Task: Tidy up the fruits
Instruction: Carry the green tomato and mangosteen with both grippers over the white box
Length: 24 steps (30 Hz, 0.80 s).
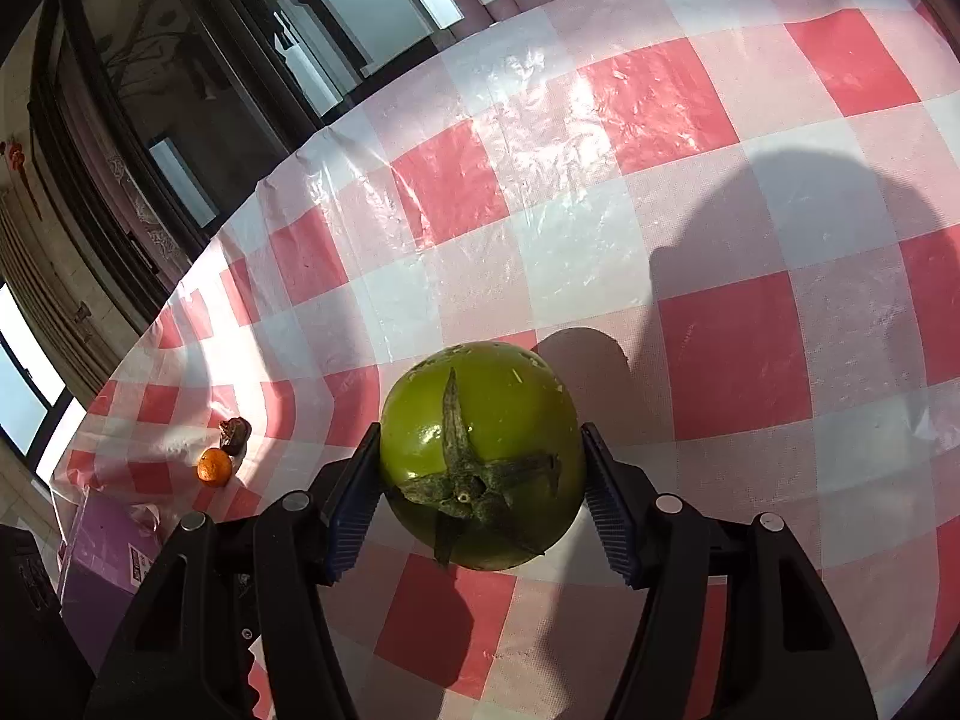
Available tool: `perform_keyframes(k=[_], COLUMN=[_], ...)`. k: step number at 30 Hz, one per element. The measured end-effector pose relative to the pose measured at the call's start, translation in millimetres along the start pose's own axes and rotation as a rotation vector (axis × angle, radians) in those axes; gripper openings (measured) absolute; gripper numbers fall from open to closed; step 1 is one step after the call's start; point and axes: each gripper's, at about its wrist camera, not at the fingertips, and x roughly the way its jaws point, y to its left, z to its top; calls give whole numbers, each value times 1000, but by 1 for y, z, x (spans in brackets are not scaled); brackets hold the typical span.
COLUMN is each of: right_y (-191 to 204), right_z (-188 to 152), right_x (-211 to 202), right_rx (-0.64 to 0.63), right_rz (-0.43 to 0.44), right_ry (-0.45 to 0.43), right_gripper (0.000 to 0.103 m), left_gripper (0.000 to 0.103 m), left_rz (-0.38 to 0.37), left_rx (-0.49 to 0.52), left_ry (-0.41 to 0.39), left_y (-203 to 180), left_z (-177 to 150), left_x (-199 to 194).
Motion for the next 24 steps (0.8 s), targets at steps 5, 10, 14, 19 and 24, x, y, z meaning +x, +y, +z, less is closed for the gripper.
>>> perform_keyframes(k=[5, 10, 14, 19, 24], right_y=[-2, -2, 10, 44, 95], right_z=[1, -5, -39, -80, -96], right_x=[2, -10, -39, -63, -89], right_rx=[10, 71, 131, 120, 70], right_rz=[-28, -35, -4, 38, 131], right_ry=[6, 0, -5, 33, 35], right_gripper=[62, 62, 62, 62, 62], left_gripper=[35, 35, 35, 35, 35], left_rz=[7, 1, -5, -15, -27], left_rx=[-54, -62, -51, -39, -41], left_ry=[-27, -17, -41, -97, -148], left_y=[18, 39, 59, 84, 125], left_z=[5, -10, -23, -22, -13], left_x=[-10, -40, -79, -137, -194])
